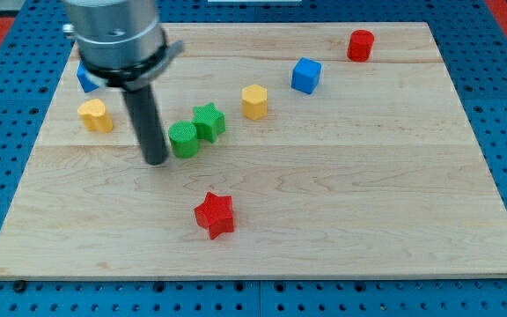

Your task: Move the yellow heart left to the green circle

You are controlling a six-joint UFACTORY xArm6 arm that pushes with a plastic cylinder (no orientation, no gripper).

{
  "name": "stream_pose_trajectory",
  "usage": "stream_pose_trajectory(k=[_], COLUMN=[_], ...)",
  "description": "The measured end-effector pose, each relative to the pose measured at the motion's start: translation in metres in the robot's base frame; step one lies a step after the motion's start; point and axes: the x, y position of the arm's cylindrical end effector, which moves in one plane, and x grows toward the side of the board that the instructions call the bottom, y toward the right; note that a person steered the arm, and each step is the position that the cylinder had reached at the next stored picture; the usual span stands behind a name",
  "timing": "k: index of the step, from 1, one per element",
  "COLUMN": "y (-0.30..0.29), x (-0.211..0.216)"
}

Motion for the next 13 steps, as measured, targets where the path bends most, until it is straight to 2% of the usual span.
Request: stream_pose_trajectory(k=[1, 2, 3, 4, 5, 8, 9, 10, 11, 12, 13], y=[-0.016, 0.038, 0.022, -0.031, -0.076, -0.024, -0.107, -0.111, -0.085, -0.047, -0.049], x=[-0.021, -0.053, -0.102, -0.118, -0.098, -0.019, -0.023, 0.018, 0.045, 0.044, 0.029])
